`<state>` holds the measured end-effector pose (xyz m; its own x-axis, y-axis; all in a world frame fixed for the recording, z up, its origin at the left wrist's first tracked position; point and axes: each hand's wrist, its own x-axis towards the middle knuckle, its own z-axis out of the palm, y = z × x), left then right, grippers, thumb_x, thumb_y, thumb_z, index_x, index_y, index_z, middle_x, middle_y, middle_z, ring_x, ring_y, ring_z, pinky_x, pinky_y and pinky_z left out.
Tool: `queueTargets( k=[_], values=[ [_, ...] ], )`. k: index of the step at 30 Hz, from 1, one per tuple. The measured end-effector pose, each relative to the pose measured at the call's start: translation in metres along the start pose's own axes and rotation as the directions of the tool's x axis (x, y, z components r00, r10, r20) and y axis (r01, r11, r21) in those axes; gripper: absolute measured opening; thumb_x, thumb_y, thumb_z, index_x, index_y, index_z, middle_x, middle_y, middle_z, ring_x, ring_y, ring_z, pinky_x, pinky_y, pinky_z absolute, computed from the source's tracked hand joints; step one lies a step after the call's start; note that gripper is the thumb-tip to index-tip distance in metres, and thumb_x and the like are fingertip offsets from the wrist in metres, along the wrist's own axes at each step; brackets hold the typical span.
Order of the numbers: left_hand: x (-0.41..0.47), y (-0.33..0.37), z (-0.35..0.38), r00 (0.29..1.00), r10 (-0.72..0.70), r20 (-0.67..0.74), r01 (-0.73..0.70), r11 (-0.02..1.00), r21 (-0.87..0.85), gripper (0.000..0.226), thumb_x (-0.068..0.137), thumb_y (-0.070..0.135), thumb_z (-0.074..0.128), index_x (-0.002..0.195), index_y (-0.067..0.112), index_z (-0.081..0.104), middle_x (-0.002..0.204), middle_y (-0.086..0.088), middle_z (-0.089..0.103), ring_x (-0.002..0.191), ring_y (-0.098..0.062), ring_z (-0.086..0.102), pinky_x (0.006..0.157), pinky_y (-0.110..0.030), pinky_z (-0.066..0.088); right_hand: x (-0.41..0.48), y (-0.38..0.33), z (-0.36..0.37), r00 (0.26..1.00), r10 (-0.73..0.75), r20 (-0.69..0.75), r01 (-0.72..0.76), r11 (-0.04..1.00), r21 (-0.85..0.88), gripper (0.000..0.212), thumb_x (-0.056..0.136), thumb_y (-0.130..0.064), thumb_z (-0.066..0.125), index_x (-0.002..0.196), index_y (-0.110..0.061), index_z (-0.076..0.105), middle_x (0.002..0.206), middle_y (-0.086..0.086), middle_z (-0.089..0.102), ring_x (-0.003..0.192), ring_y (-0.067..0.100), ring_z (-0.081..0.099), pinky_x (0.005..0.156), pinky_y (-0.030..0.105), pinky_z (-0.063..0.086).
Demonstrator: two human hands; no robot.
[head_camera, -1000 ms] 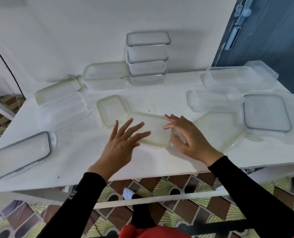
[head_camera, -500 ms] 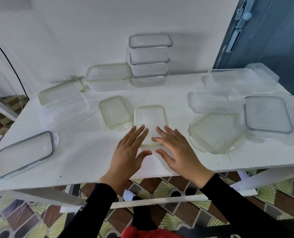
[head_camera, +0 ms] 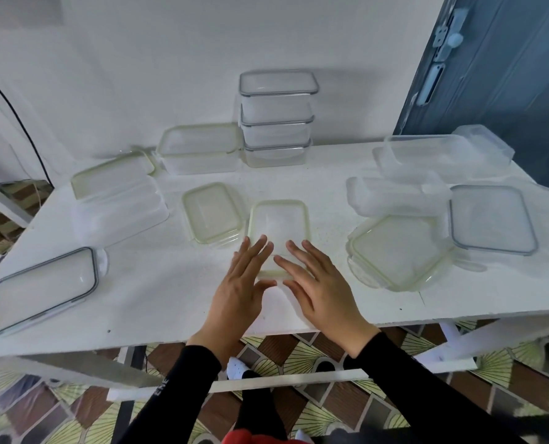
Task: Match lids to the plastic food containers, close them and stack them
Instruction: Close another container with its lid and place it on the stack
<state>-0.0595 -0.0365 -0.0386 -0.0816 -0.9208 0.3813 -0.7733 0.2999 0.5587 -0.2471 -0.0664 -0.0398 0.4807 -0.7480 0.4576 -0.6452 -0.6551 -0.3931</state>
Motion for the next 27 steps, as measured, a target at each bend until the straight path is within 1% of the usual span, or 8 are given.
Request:
queueTargets(
  k=[3, 6, 8, 12, 15, 19, 23, 27],
  values=[
    [0.003, -0.004, -0.008, 0.996, 0.022, 0.087, -0.024, 1.000, 0.017, 0.068, 0.092, 0.016, 0.063, 0.150, 0.026, 0.028, 0.159, 0.006, 0.024, 0.150, -0.018, 0.011, 0.120, -0.048, 0.017, 0.003, 0.004, -0.010, 0.996, 0.001, 0.091, -0.004, 0.999, 0.039, 0.049, 0.099, -0.046, 0.044, 0.144, -0.026, 0.046, 0.155, -0.009, 0.038, 0.145, 0.014, 0.029, 0.106, 0.040, 0.044],
    [0.006, -0.004, -0.018, 0.997, 0.019, 0.071, -0.029, 0.991, 0.132, 0.067, 0.089, 0.018, 0.068, 0.147, 0.029, 0.038, 0.158, -0.002, 0.028, 0.142, -0.029, 0.031, 0.112, -0.040, 0.029, 0.002, 0.010, -0.021, 0.985, -0.071, 0.156, 0.070, 0.997, 0.011, 0.052, 0.093, -0.038, 0.053, 0.144, -0.028, 0.045, 0.157, -0.010, 0.033, 0.143, 0.013, 0.030, 0.111, 0.037, 0.035],
    [0.004, -0.001, -0.023, 0.999, -0.027, 0.020, 0.025, 0.995, 0.097, 0.062, 0.086, 0.013, 0.071, 0.142, 0.029, 0.048, 0.154, -0.004, 0.035, 0.129, -0.028, 0.044, 0.103, -0.036, 0.039, 0.006, 0.016, -0.027, 0.981, -0.111, 0.159, 0.120, 0.992, -0.043, 0.055, 0.090, -0.031, 0.054, 0.144, -0.030, 0.044, 0.157, -0.007, 0.033, 0.141, 0.015, 0.034, 0.113, 0.035, 0.027],
    [-0.003, 0.000, -0.025, 0.997, -0.073, -0.005, 0.072, 0.996, -0.045, 0.050, 0.092, 0.014, 0.063, 0.138, 0.031, 0.052, 0.151, 0.004, 0.040, 0.136, -0.015, 0.042, 0.110, -0.028, 0.036, 0.019, 0.025, -0.029, 0.963, -0.112, 0.245, 0.132, 0.989, -0.065, 0.059, 0.092, -0.049, 0.048, 0.148, -0.039, 0.032, 0.162, -0.004, 0.021, 0.149, 0.018, 0.018, 0.120, 0.040, 0.012],
    [0.004, 0.002, -0.024, 0.998, -0.057, -0.020, 0.055, 0.996, -0.076, 0.042, 0.091, 0.033, 0.058, 0.133, 0.034, 0.056, 0.146, 0.006, 0.045, 0.133, -0.007, 0.044, 0.106, -0.015, 0.033, 0.028, 0.027, -0.021, 0.957, -0.123, 0.263, 0.162, 0.978, -0.131, 0.062, 0.091, -0.061, 0.043, 0.148, -0.040, 0.033, 0.161, -0.005, 0.026, 0.148, 0.020, 0.025, 0.120, 0.042, 0.019],
    [0.025, 0.004, -0.013, 0.999, -0.030, -0.013, 0.029, 0.997, -0.076, 0.043, 0.091, 0.044, 0.062, 0.130, 0.028, 0.061, 0.142, 0.000, 0.049, 0.128, -0.006, 0.047, 0.101, -0.005, 0.032, 0.037, 0.037, -0.020, 0.968, -0.133, 0.213, 0.175, 0.966, -0.191, 0.053, 0.095, -0.051, 0.040, 0.144, -0.032, 0.046, 0.154, -0.001, 0.041, 0.141, 0.024, 0.040, 0.114, 0.043, 0.032],
    [0.059, 0.006, 0.007, 1.000, -0.021, -0.021, 0.021, 0.999, 0.030, 0.044, 0.090, 0.049, 0.056, 0.127, 0.027, 0.064, 0.142, 0.000, 0.052, 0.125, -0.016, 0.049, 0.096, -0.023, 0.040, 0.054, 0.067, -0.030, 0.953, -0.058, 0.297, 0.090, 0.991, -0.095, 0.055, 0.097, -0.046, 0.046, 0.150, -0.034, 0.034, 0.161, -0.004, 0.023, 0.150, 0.021, 0.016, 0.121, 0.042, 0.012],
    [0.107, 0.009, 0.034, 0.999, 0.051, -0.001, -0.051, 0.994, 0.097, 0.069, 0.089, 0.066, 0.044, 0.125, 0.011, 0.065, 0.135, -0.004, 0.059, 0.122, -0.023, 0.049, 0.101, -0.024, 0.036, 0.083, 0.092, -0.049, 0.935, 0.004, 0.355, 0.051, 0.988, -0.145, 0.064, 0.093, -0.060, 0.042, 0.151, -0.035, 0.031, 0.163, -0.005, 0.009, 0.151, 0.017, -0.003, 0.121, 0.042, -0.010]
  ],
)
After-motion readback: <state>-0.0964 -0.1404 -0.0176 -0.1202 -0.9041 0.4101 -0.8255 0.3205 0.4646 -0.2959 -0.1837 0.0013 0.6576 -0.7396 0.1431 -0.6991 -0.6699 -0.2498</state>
